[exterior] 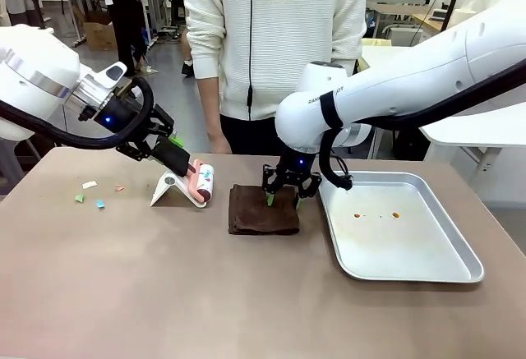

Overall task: Clean the surface of the table.
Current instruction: Hold the Lint Roller with your left hand and the towel with your right hand.

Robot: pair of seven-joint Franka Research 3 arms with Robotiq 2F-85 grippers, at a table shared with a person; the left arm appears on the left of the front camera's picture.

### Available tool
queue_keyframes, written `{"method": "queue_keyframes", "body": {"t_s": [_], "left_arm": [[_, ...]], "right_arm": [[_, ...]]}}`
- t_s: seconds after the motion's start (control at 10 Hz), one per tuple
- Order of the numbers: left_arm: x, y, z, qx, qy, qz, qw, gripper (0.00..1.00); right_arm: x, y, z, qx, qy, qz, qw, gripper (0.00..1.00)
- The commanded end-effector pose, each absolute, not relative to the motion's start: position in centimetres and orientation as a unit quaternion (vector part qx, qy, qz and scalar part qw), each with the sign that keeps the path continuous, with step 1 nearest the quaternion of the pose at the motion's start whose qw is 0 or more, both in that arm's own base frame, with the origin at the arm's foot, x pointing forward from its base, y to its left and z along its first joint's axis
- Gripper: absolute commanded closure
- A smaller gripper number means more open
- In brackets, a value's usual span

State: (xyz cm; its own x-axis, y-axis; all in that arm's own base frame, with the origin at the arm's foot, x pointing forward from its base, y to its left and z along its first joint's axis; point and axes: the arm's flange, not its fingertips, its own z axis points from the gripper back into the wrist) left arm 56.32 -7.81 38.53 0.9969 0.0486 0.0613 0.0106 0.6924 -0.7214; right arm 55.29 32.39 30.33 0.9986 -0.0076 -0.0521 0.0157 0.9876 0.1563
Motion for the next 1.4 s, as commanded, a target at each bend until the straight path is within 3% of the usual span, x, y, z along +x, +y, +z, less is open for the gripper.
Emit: {"method": "queue_keyframes", "body": {"t_s": [0.0, 0.1, 0.3, 1.0, 1.3], "left_arm": [[55.8, -7.7, 38.4, -0.385, -0.05, 0.0, 0.921, 1.0], [55.7, -7.8, 38.5, -0.384, -0.049, 0.0, 0.922, 0.86], [55.7, -7.8, 38.5, -0.383, -0.051, 0.001, 0.922, 1.0], [55.6, -7.9, 38.6, -0.383, -0.054, -0.002, 0.922, 1.0], [55.5, -7.6, 39.0, -0.394, -0.06, 0.002, 0.917, 1.0]], "right_arm": [[55.0, 32.8, 29.7, 0.049, 0.006, -0.021, 0.999, 1.0], [55.0, 32.8, 29.7, 0.051, 0.007, -0.02, 0.998, 1.0], [55.0, 33.0, 29.6, 0.057, 0.009, -0.019, 0.998, 1.0], [54.9, 32.6, 29.3, 0.077, 0.022, -0.021, 0.997, 1.0], [55.2, 31.2, 29.9, 0.13, 0.036, -0.038, 0.99, 1.0]]}}
